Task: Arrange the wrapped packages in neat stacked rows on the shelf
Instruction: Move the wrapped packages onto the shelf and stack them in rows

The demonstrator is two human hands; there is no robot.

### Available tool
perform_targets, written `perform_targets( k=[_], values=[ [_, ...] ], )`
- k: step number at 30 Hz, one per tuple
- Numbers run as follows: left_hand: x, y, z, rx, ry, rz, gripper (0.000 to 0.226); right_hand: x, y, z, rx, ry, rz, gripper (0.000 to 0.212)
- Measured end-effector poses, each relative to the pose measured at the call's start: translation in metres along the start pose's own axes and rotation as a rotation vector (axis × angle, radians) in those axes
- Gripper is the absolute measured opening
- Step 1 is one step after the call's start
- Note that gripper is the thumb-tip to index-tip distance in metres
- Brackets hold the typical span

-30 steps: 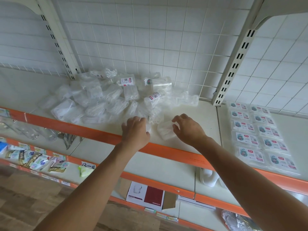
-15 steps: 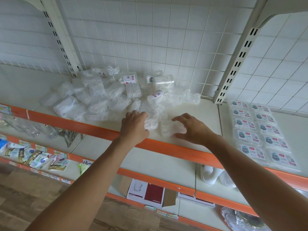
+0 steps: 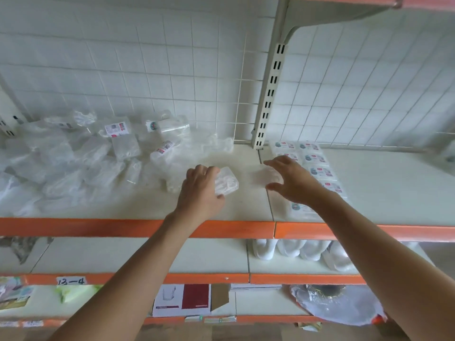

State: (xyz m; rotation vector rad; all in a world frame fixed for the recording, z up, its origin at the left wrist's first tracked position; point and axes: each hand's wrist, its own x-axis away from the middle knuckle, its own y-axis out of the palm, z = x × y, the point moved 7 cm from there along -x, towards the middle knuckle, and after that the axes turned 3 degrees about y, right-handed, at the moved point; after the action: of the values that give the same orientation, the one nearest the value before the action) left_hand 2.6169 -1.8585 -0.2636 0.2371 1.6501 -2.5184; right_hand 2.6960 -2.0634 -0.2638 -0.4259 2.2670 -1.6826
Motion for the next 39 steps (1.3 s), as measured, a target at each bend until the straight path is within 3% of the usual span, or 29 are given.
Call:
perform_targets(
  k=[10,24,31,35,39],
  values=[
    [-0.058,0.063,0.151,-0.060,0.219,-0.050,0.059,0.050,-0.043,0.157,0.071,0.204,0.057,0.062],
    [-0.112,0.152,0.306,-0.063,0.192,-0.086,0.051,0.071,-0.071,0.329,0.119,0.236,-0.045,0.052],
    [-0.121,0.173,0.323,0.100,0.151,-0.130,0.042,0.071,-0.069,0.345,0.075,0.129,-0.063,0.057],
    [-0.128,0.176,0.321,0.173,0.170,-0.186,0.054,0.057,-0.079,0.316,-0.145,-0.032,0.020,0.064],
    [-0.135,0.172,0.318,0.259,0.159,-0.185,0.063,0.043,-0.078,0.300,-0.338,-0.027,0.022,0.066]
  ],
)
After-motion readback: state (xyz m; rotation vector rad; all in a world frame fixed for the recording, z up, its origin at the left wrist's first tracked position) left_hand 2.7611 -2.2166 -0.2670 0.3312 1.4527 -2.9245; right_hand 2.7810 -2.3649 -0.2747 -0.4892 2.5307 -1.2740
